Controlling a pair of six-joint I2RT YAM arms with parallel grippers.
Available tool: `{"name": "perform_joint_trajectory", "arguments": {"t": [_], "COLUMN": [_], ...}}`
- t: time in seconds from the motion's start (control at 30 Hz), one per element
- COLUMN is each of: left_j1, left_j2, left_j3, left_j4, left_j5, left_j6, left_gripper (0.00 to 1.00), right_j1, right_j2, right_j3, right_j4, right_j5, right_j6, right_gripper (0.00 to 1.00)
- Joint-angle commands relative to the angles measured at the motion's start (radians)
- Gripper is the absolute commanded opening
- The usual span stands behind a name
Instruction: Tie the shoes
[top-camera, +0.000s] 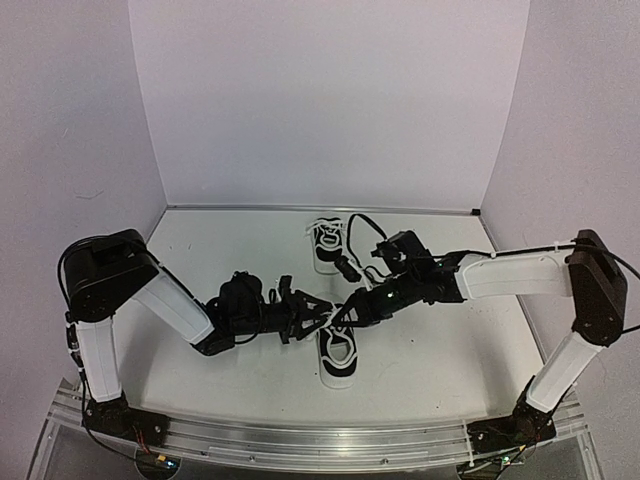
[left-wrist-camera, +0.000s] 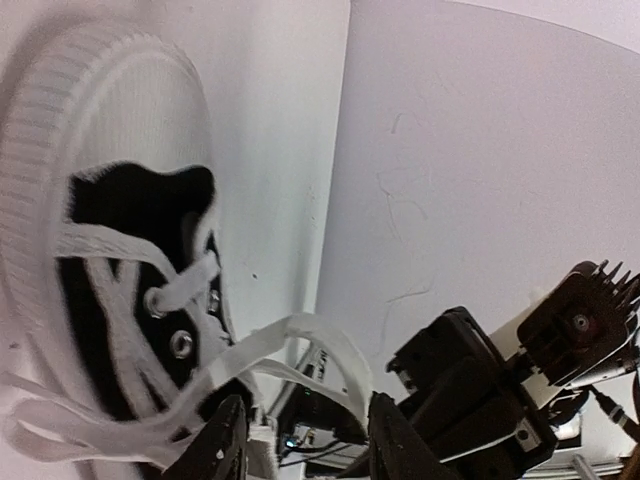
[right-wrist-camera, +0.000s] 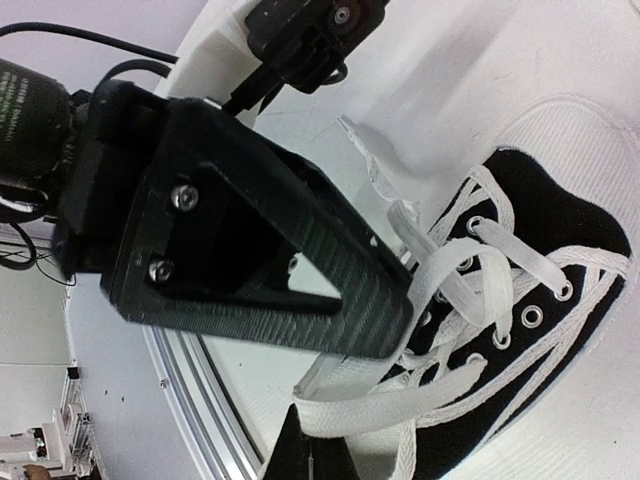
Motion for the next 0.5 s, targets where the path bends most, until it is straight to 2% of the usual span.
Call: {"name": "perform_joint_trajectory", "arguments": {"t": [0.0, 0.13, 0.23, 0.33, 0.47], "left_j1": [0.05, 0.06, 0.061, 0.066, 0.066], "left_j2": [-0.188, -0.398, -0.485, -0.478, -0.371], "left_j3": [-0.052, 0.004, 0.063, 0.12, 0.204], "left_j4": [-0.209, -0.665, -0.894, -1.058, -1.232], "left_j5": [-0.114, -0.272, -0.362, -0.349, -0.351], "left_j6": [0.213, 0.524, 0.805, 1.049, 1.26], "left_gripper": [0.52, 0.77, 0.91, 0.94, 0.9], "right_j1": [0.005, 0.005, 0.004, 0.005, 0.001], "right_j2": [-0.079, -0.081, -0.071, -0.06, -0.061], "right_j3": [-0.015, -0.02, -0.019, -0.013, -0.009], "right_j4": [-0.035, -0.058, -0.065, -0.071, -0.083], "right_j5": [0.036, 0.051, 0.054, 0.056, 0.067], "right_j6": [-0.017, -0.017, -0.017, -0.018, -0.013], "right_gripper": [0.0, 0.0, 0.0, 0.0, 0.0]}}
